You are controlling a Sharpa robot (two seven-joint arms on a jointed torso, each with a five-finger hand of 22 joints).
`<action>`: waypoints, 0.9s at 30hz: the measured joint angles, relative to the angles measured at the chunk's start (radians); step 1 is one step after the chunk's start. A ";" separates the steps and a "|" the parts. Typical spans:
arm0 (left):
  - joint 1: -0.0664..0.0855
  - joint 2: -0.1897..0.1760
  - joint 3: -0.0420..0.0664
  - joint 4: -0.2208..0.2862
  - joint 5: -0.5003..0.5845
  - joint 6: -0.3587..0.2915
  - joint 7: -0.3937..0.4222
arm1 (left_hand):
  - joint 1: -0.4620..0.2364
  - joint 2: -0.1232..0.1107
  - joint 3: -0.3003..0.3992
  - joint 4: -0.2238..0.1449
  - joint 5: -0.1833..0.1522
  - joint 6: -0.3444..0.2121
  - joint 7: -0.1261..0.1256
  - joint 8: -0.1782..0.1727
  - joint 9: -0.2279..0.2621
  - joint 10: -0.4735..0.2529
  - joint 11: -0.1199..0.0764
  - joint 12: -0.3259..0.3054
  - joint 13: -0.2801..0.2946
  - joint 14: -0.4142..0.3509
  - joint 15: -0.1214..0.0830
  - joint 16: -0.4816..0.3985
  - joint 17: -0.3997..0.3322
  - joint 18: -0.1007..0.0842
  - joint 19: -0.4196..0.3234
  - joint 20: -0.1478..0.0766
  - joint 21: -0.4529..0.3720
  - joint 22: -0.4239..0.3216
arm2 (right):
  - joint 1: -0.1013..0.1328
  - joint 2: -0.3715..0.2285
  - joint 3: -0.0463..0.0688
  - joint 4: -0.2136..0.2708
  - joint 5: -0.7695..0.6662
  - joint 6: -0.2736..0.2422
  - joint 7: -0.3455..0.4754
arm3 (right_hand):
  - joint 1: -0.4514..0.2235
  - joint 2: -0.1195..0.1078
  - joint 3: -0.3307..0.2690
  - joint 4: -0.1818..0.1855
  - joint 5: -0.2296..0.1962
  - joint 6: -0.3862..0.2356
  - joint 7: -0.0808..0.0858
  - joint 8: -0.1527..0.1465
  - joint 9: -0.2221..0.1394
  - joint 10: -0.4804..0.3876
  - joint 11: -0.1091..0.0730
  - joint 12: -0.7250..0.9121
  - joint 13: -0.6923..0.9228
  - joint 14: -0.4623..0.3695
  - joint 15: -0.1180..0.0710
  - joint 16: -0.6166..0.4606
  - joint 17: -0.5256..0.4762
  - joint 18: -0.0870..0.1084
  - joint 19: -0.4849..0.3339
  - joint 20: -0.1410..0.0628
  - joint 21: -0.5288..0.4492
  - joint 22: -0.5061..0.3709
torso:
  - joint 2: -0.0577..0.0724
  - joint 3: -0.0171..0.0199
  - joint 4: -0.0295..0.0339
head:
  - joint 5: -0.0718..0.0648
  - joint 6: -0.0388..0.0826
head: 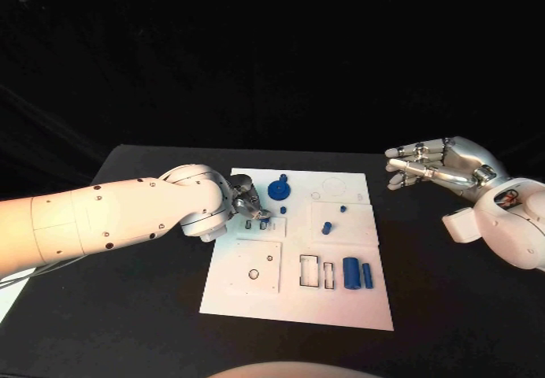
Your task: Assemble the parts on the task board
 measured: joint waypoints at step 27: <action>-0.011 0.014 -0.002 -0.016 -0.031 0.047 -0.027 | -0.016 -0.011 0.025 -0.025 0.000 0.003 0.001 -0.002 0.002 0.000 0.000 0.000 -0.001 0.000 0.000 0.000 0.001 0.000 0.000 0.000 0.000 0.000 | 0.000 0.001 0.000 -0.001 0.000 0.000 0.000 | 0.000 0.000 -0.003 0.003 0.000 -0.003 0.003 0.000 0.000 -0.003 0.004 0.000 -0.001 0.000 0.000 0.000 -0.001 0.000 0.000 0.000 0.000 -0.002 | 0.000 -0.0005 0.0009 | 0.004 -0.008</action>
